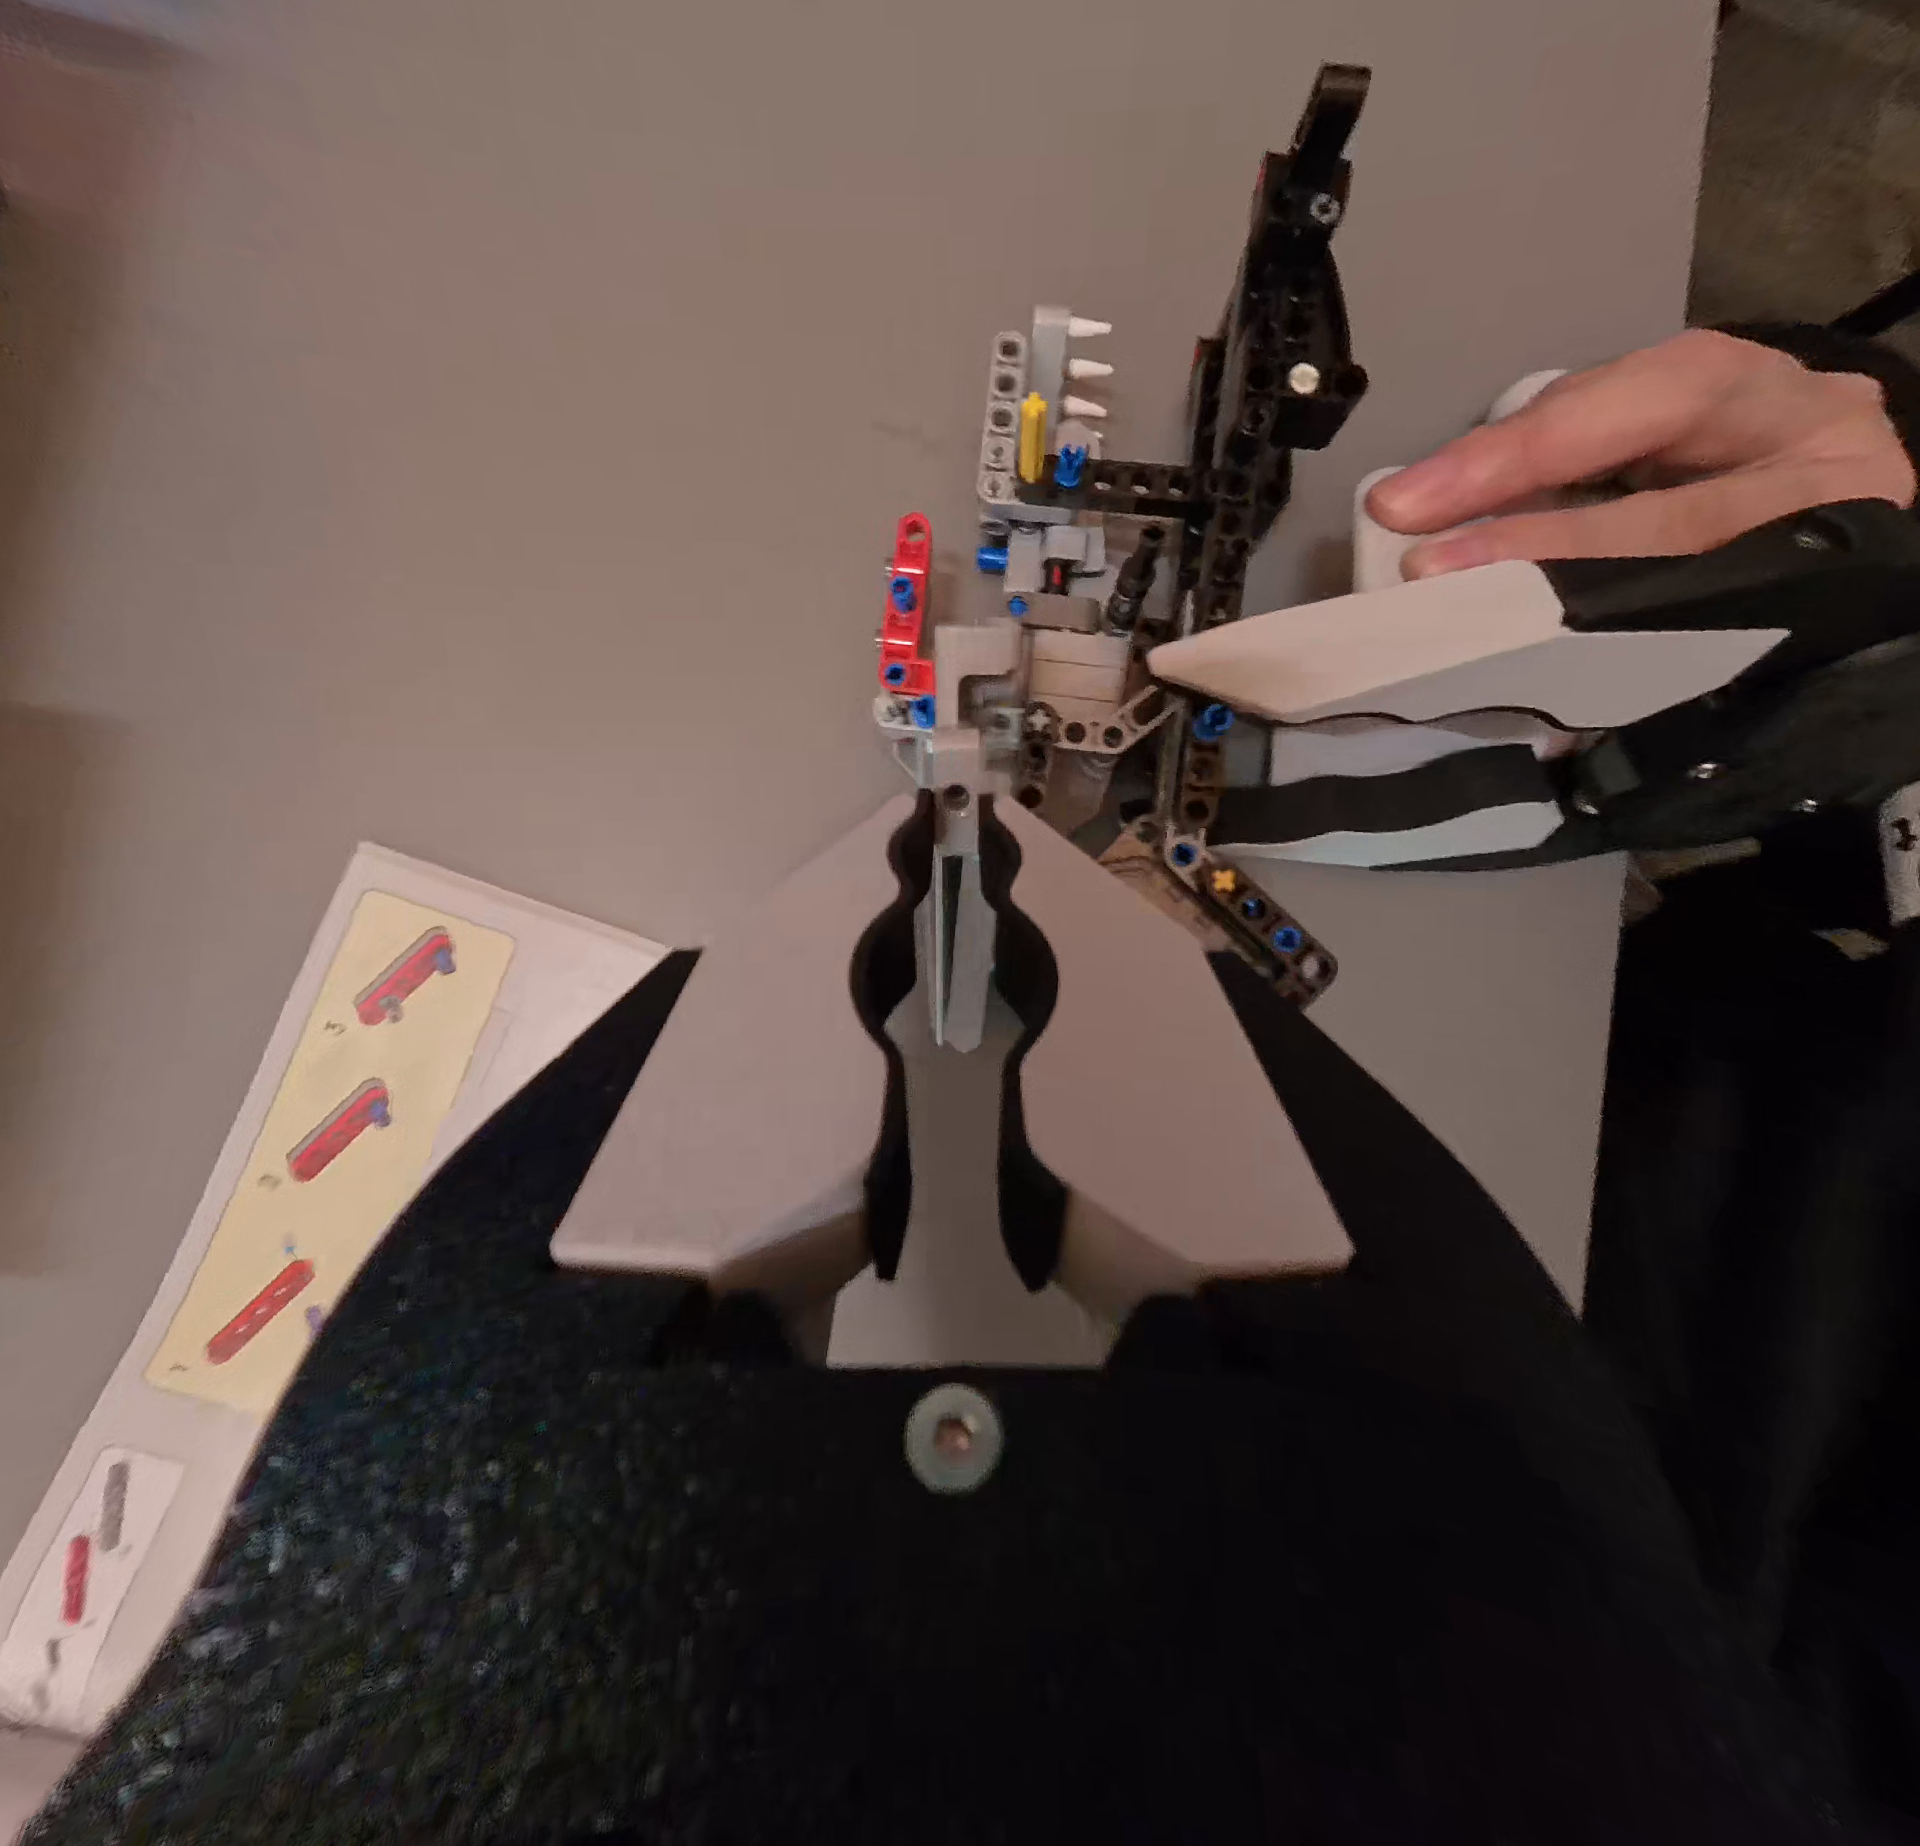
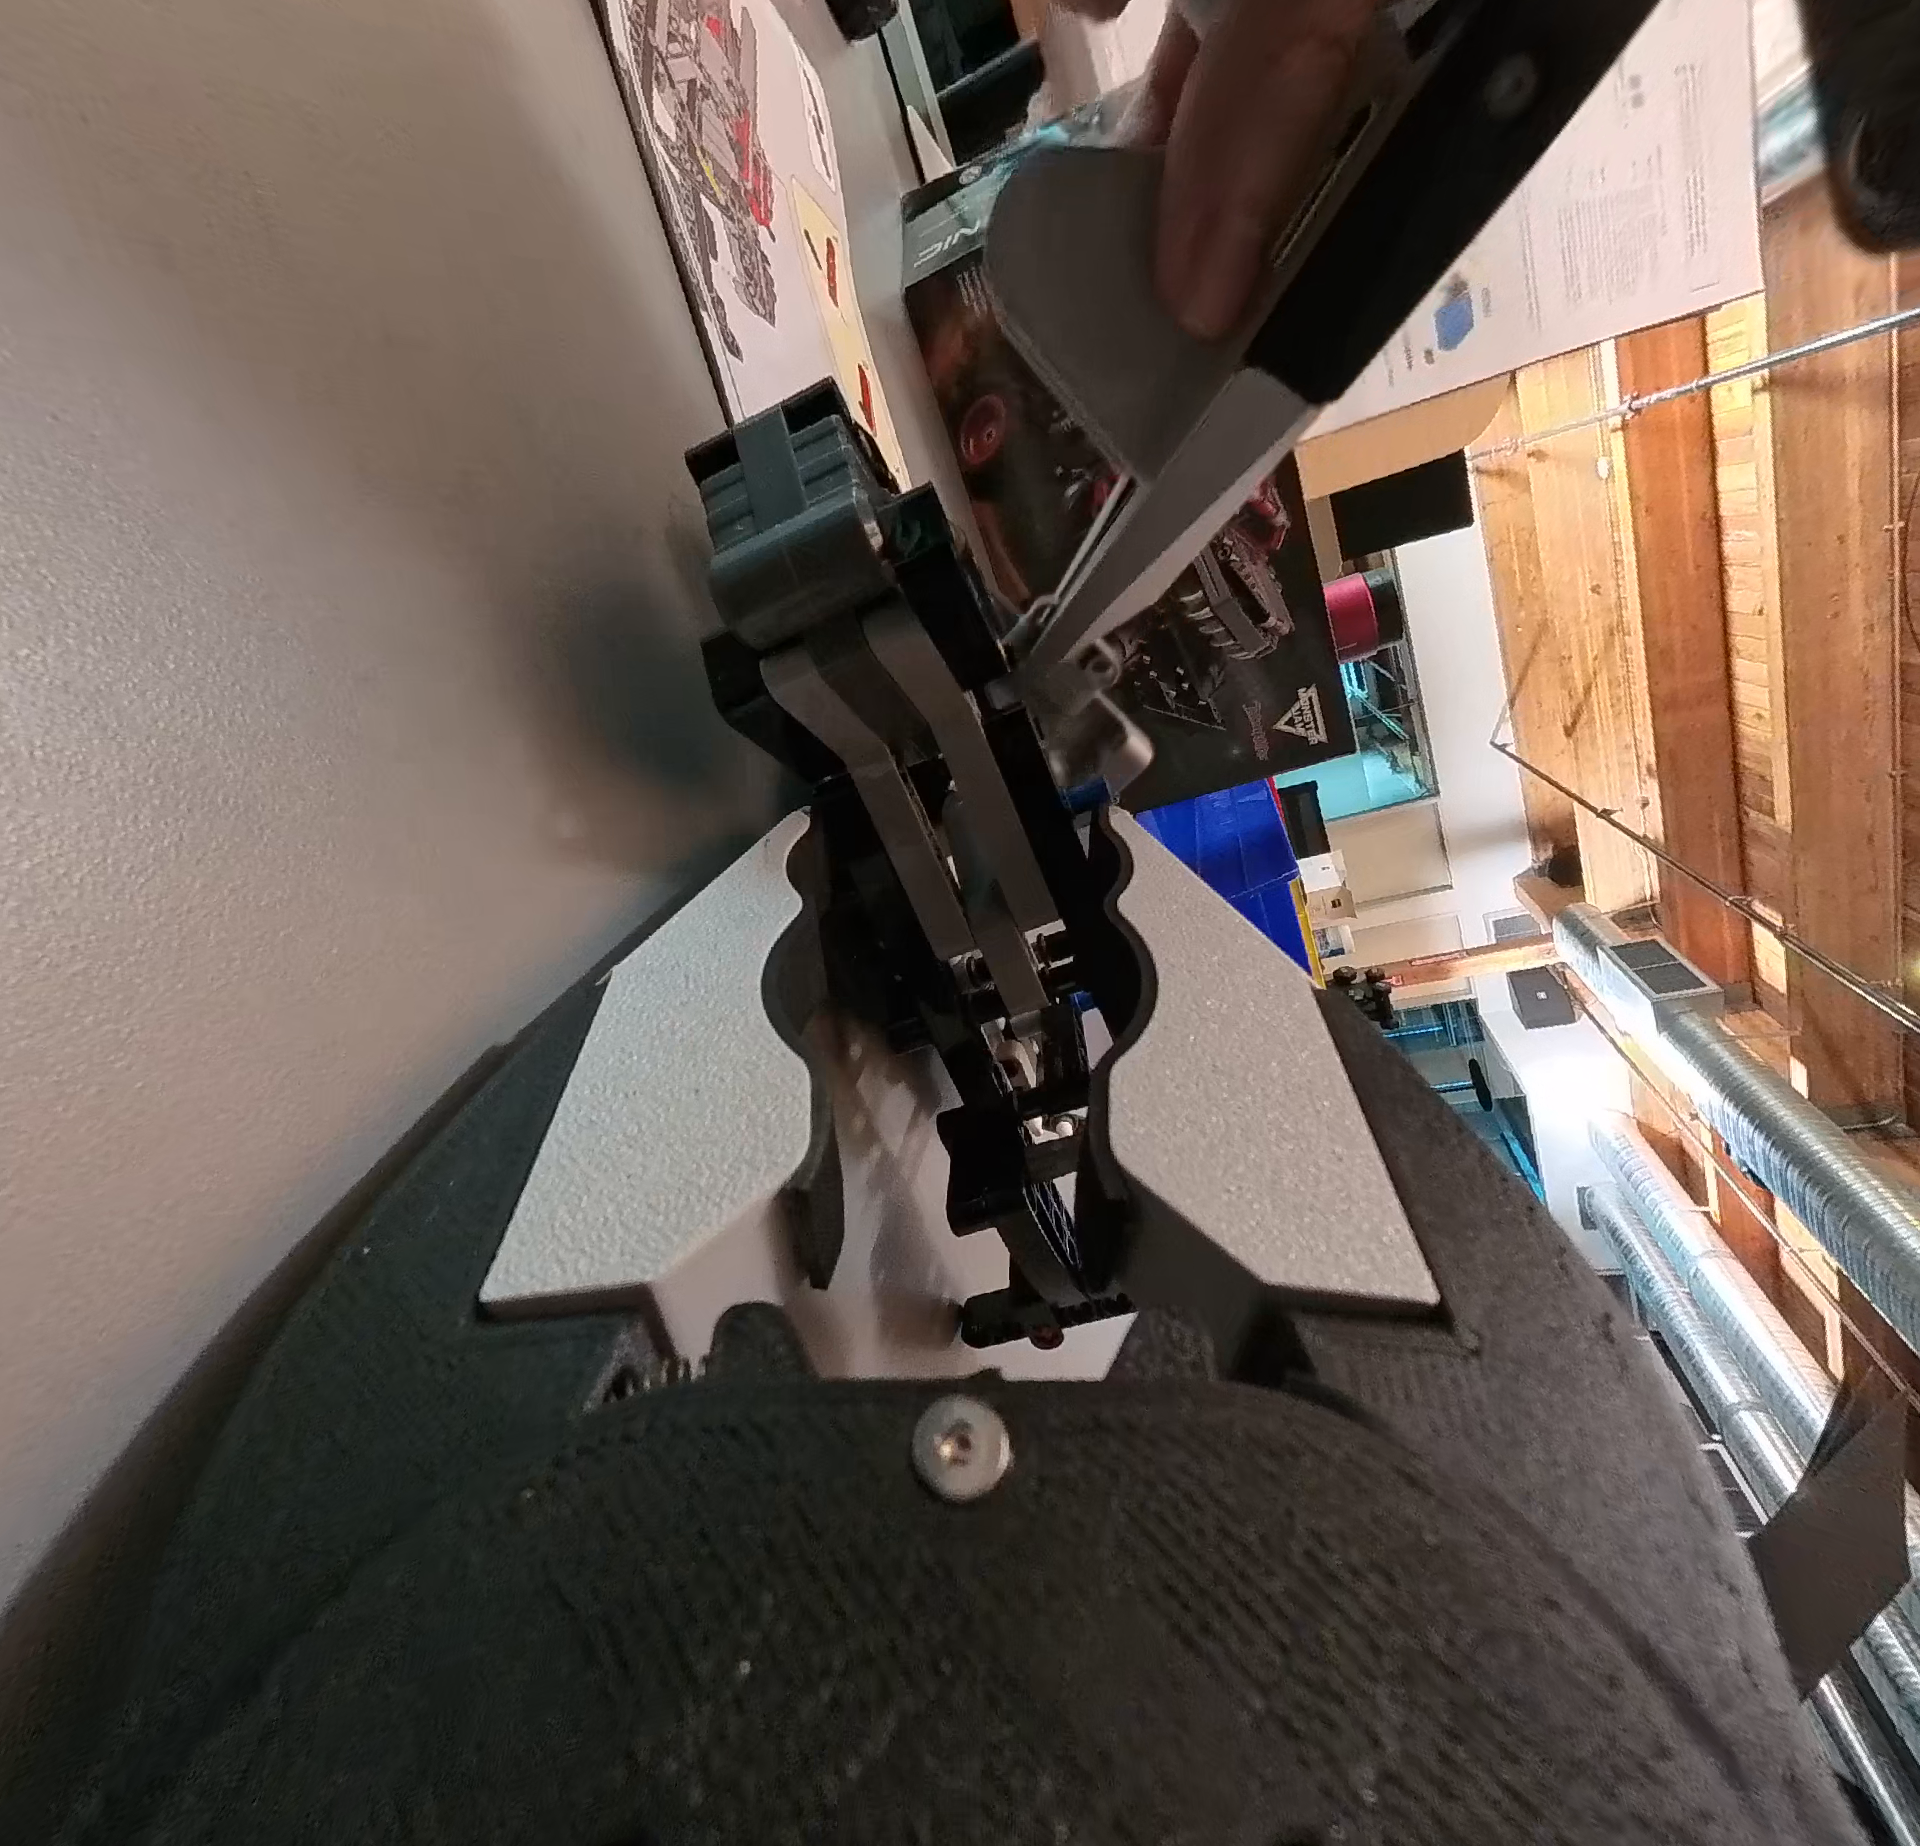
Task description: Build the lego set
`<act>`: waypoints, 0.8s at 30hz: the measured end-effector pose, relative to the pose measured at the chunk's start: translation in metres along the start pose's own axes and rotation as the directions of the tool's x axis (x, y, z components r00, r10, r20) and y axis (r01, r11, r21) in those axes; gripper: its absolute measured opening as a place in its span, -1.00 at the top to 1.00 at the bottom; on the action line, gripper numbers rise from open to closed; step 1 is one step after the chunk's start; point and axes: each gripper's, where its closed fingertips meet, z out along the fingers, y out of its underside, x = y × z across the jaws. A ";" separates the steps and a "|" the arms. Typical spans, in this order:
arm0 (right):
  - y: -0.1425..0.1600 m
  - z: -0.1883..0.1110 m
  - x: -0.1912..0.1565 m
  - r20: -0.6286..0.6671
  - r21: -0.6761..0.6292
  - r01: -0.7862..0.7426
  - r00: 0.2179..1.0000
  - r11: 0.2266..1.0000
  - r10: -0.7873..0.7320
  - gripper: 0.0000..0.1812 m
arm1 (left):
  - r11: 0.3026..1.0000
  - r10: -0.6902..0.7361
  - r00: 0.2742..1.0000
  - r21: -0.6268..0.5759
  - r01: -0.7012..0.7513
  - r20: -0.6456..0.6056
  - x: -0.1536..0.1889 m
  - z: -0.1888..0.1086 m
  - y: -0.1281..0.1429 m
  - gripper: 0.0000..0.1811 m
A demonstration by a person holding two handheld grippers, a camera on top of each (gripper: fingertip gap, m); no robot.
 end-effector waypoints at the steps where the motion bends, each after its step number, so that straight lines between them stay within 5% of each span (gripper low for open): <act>1: 0.000 0.000 0.000 0.000 0.000 0.000 1.000 1.000 0.000 0.46 | 1.000 0.006 0.999 0.019 -0.006 0.038 -0.005 -0.005 -0.001 0.95; 4: 0.000 0.000 0.000 0.000 -0.001 0.002 1.000 1.000 -0.002 0.46 | 0.992 0.123 0.955 -0.030 -0.120 0.271 -0.033 -0.024 0.013 0.94; 8: 0.000 0.000 0.000 -0.001 -0.002 0.004 1.000 1.000 -0.004 0.46 | 0.910 0.387 0.818 -0.321 -0.263 0.426 -0.055 -0.030 0.063 0.94; 11: 0.000 0.000 0.000 -0.002 -0.003 0.005 1.000 1.000 -0.005 0.46 | 0.853 0.482 0.792 -0.405 -0.328 0.374 -0.044 -0.021 0.086 0.81; 18: 0.000 0.000 0.000 -0.002 -0.002 0.003 1.000 1.000 -0.003 0.46 | 0.951 0.278 0.940 -0.193 -0.241 0.195 -0.025 -0.024 0.076 0.48; 24: 0.000 0.000 0.000 -0.001 -0.001 0.001 1.000 1.000 -0.001 0.46 | 0.946 0.294 0.956 -0.147 -0.288 0.018 -0.035 -0.015 0.079 0.60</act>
